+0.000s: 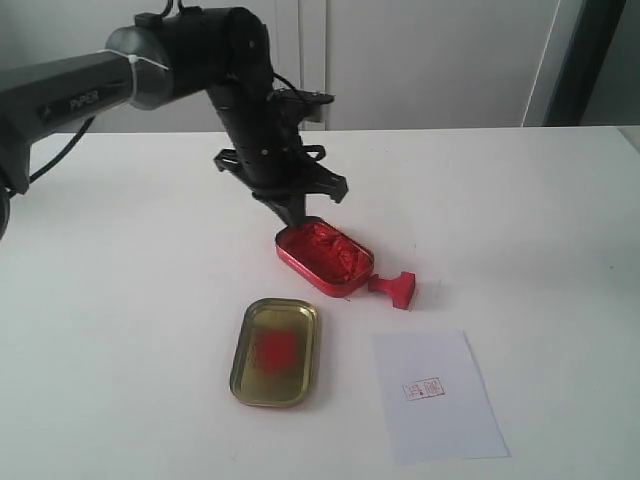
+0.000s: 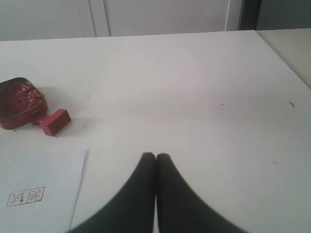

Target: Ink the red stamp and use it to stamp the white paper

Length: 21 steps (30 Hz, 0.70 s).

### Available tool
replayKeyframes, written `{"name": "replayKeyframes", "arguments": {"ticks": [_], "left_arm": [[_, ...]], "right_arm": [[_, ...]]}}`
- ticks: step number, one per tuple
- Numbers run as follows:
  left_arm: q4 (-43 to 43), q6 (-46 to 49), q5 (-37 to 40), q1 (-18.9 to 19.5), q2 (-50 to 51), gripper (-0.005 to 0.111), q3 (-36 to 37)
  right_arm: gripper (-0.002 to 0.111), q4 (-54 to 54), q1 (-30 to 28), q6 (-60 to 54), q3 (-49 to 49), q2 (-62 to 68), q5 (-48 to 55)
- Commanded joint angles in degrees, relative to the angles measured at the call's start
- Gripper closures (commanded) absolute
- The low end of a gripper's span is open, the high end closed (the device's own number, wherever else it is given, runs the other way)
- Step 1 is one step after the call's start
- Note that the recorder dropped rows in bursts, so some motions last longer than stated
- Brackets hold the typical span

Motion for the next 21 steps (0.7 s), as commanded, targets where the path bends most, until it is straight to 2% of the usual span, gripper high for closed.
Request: {"name": "replayKeyframes", "arguments": {"ticks": [1,5,9,15,21], "left_arm": [[5.56,-8.34,7.79,4.48,-0.98,0.107,0.44],[5.56,-10.62,11.99,9.95,-0.98,0.107,0.44],[5.67,-11.47,12.8,13.96,-0.98,0.107,0.44],[7.61,-11.6,12.8,17.24,-1.09,0.107,0.56],[7.92,-11.6,12.8,18.96,-2.39,0.107,1.2]], "right_arm": [[0.108,-0.46,-0.32,-0.04,0.23,-0.23,-0.81],[0.108,-0.46,-0.32,-0.04,0.23,-0.23,-0.81],[0.108,-0.46,-0.32,-0.04,0.23,-0.23,-0.81],[0.108,-0.46,-0.32,-0.04,0.23,-0.23,-0.81],[0.108,-0.46,-0.32,-0.04,0.23,-0.23,-0.81]]}}
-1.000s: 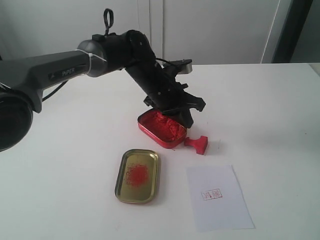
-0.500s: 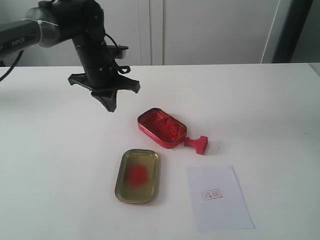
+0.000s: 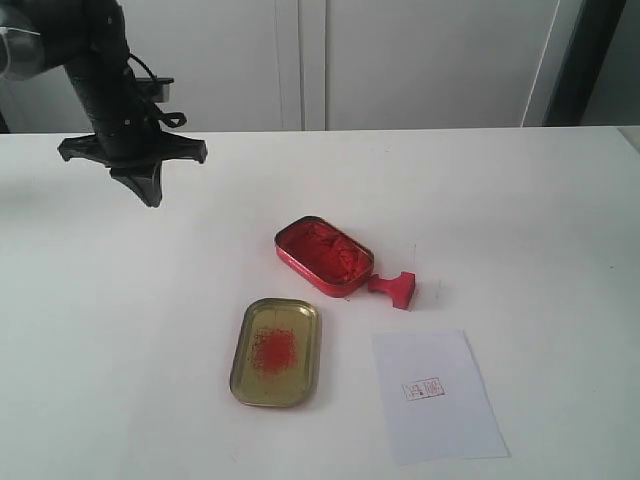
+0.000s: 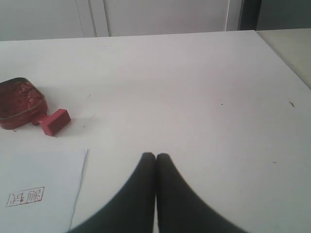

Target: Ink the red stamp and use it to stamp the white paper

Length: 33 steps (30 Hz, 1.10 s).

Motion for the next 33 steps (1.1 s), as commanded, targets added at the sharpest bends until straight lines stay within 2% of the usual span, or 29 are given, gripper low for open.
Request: {"name": "replayKeyframes", "arguments": {"ticks": [1,15,24,27,33], "left_arm": [[0.76,-0.32,5.3,0.98,-2.2,0.107,1.72],[7.67,-0.07,5.3,1.92,-11.17,0.107,19.26],[7.31,0.14,-2.64,2.34,-21.41,0.107,32.65],[5.25,0.99,-5.18,4.78,-24.13,0.107,36.91],[0.0,5.17,-5.57,11.21,-28.03,0.107,43.56]], "right_arm": [[0.108,-0.46,-0.32,-0.04,0.23,-0.23,-0.81],[0.108,-0.46,-0.32,-0.04,0.23,-0.23,-0.81],[0.108,-0.46,-0.32,-0.04,0.23,-0.23,-0.81],[0.108,-0.46,-0.32,-0.04,0.23,-0.23,-0.81],[0.108,-0.46,-0.32,-0.04,0.23,-0.23,-0.81]]}}
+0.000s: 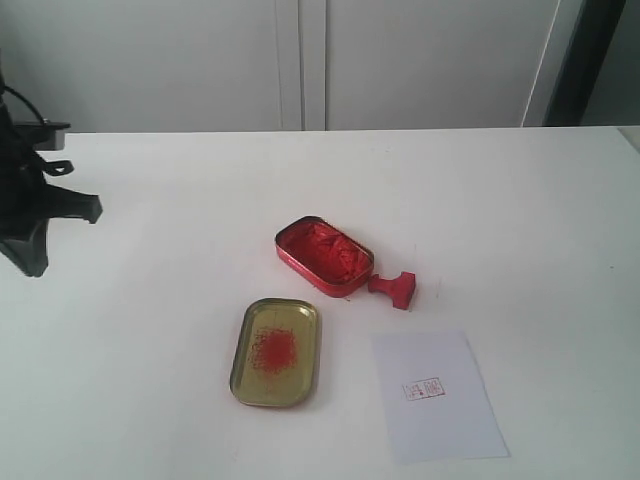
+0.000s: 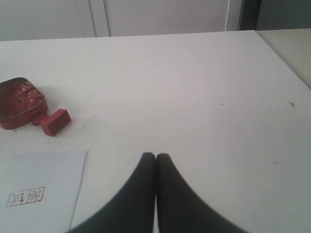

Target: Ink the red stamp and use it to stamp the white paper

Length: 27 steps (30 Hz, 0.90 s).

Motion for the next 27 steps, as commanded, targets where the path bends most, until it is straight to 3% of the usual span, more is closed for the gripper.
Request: {"name": "replayKeyframes", "arguments": {"ticks": [1,14,27], "left_arm": [[-2.6,1.96,0.36,3.76,-3.21,0.107,4.5],[-3.65,2.5,-5.52,4.2,-18.94,0.107,19.74],[-9.77,8.94,-9.11,4.2,-35.36,0.107,33.29]], "right_arm": [[0.108,-0.46,-0.32,-0.04,0.23,-0.23,-0.81],[0.108,-0.46,-0.32,-0.04,0.23,-0.23,-0.81],[0.108,-0.46,-0.32,-0.04,0.23,-0.23,-0.81]]}}
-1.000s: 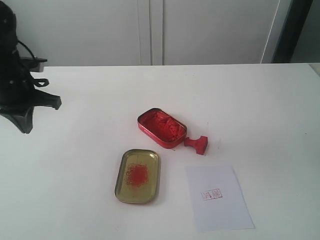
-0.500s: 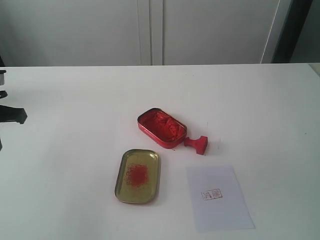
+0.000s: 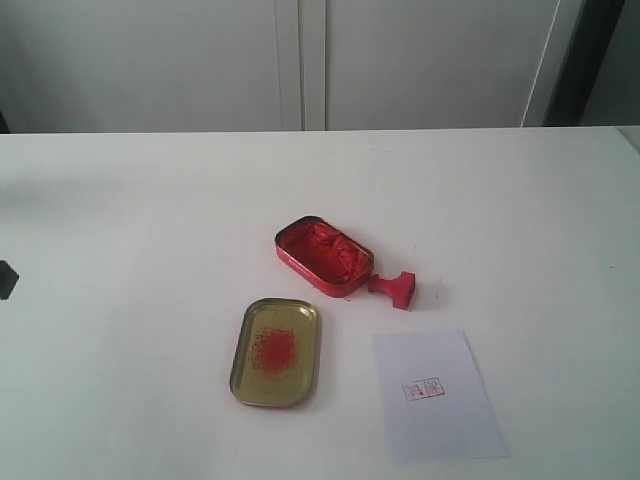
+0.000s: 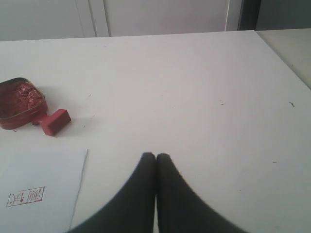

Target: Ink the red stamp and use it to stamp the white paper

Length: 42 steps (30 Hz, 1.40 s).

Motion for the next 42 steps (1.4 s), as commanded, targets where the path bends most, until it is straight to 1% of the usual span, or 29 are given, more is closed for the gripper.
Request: {"name": "replayKeyframes", "arguments": {"ticks": [1,6,10,12,19,22,33,36,42], "left_arm": [[-0.98,0.59,0.18,0.1,-5.4,0.107,3.6],[-1.08,1.42,0.06,0.1,-11.04,0.107,6.05],[-0.45,1.66,0.01,0.1,-13.64,0.107,6.68],[-0.15,1.66,1.23,0.1,-14.55,0.107,6.68],[-0.03,1.66,1.11,0.1,-14.57,0.107,6.68],[2.72,4.37,1.11,0.1,-14.57,0.107,6.68],[2.73,4.39,1.11,0.1,-15.96,0.107,6.68],[2.95,4.39,-0.38,0.1,-18.5,0.107,7.4],[3.23,4.39,-4.44,0.1,-25.73,0.107,11.95]], "right_arm": [[0.108,-0.46,-0.32,-0.04,0.23,-0.23,-0.81],[0.108,-0.46,-0.32,-0.04,0.23,-0.23,-0.81],[0.108,-0.46,-0.32,-0.04,0.23,-0.23,-0.81],[0.108,-0.46,-0.32,-0.04,0.23,-0.23,-0.81],[0.108,-0.46,-0.32,-0.04,0.23,-0.23,-0.81],[0.108,-0.46,-0.32,-0.04,0.23,-0.23,-0.81],[0.108,-0.46,-0.32,-0.04,0.23,-0.23,-0.81],[0.108,-0.46,-0.32,-0.04,0.23,-0.23,-0.81],[0.108,-0.46,-0.32,-0.04,0.23,-0.23,-0.81]]}}
